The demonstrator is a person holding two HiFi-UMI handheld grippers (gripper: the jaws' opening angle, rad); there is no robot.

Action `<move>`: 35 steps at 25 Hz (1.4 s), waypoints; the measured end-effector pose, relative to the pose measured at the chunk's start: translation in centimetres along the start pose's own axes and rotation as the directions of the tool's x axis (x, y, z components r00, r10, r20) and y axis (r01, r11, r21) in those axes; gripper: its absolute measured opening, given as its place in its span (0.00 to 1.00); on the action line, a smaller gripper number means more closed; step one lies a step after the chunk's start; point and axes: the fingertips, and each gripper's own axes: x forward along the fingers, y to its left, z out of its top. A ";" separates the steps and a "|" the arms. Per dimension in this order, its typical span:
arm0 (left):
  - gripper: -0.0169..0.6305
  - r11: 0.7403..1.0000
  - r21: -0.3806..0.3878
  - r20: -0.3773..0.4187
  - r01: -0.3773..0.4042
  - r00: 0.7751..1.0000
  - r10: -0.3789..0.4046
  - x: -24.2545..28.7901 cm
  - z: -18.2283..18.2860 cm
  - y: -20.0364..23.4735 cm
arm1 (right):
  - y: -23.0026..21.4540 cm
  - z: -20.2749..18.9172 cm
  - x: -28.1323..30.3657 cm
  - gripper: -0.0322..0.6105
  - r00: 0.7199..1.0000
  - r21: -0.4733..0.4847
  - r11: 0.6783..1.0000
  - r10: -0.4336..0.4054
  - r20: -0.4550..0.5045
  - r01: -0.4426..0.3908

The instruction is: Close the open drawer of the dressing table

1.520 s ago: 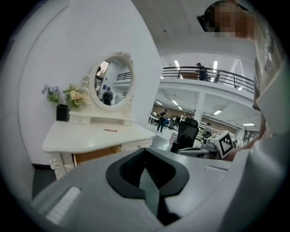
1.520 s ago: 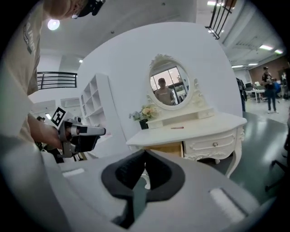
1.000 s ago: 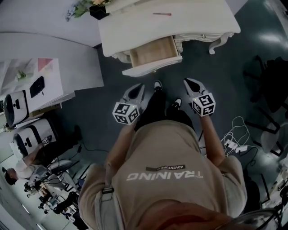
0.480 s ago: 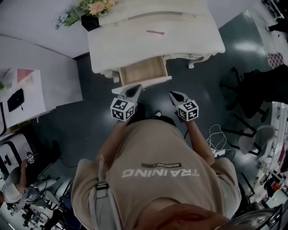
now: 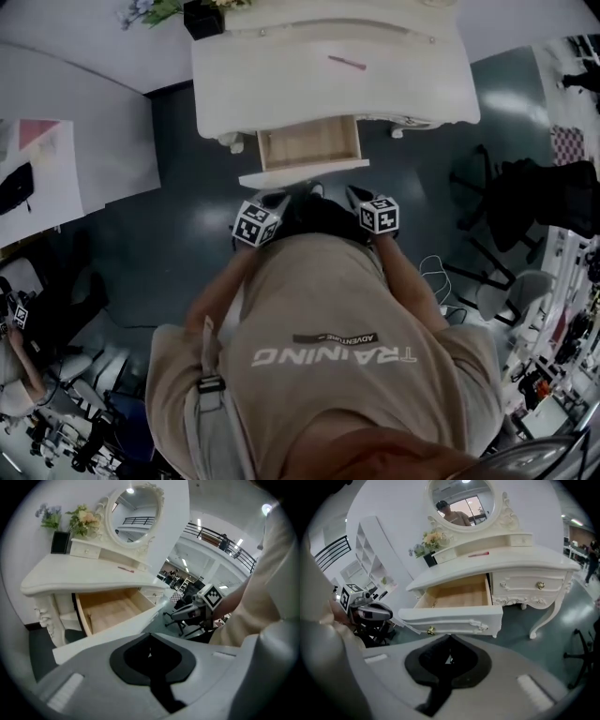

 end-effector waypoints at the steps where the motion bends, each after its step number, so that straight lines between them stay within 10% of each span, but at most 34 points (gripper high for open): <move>1: 0.04 1.000 -0.011 -0.032 -0.001 0.999 0.001 0.4 -1.2 0.2 | -0.4 -0.9 0.4 0.05 0.999 0.000 1.000 0.003 -0.036 -0.003; 8: 0.04 0.975 -0.213 -0.141 -0.056 0.990 0.026 2.7 -6.5 1.8 | -1.5 -7.2 0.8 0.05 0.961 -0.044 0.996 0.068 -0.269 -0.083; 13: 0.04 0.933 -0.355 -0.138 -0.057 0.990 0.008 4.9 -7.7 3.3 | -3.3 -6.2 2.4 0.05 0.959 -0.019 0.995 0.092 -0.267 -0.100; 35: 0.04 0.827 -0.550 -0.085 -0.120 0.993 0.087 4.6 -4.3 7.2 | -7.5 3.0 5.1 0.05 0.958 -0.045 0.982 0.170 -0.233 -0.185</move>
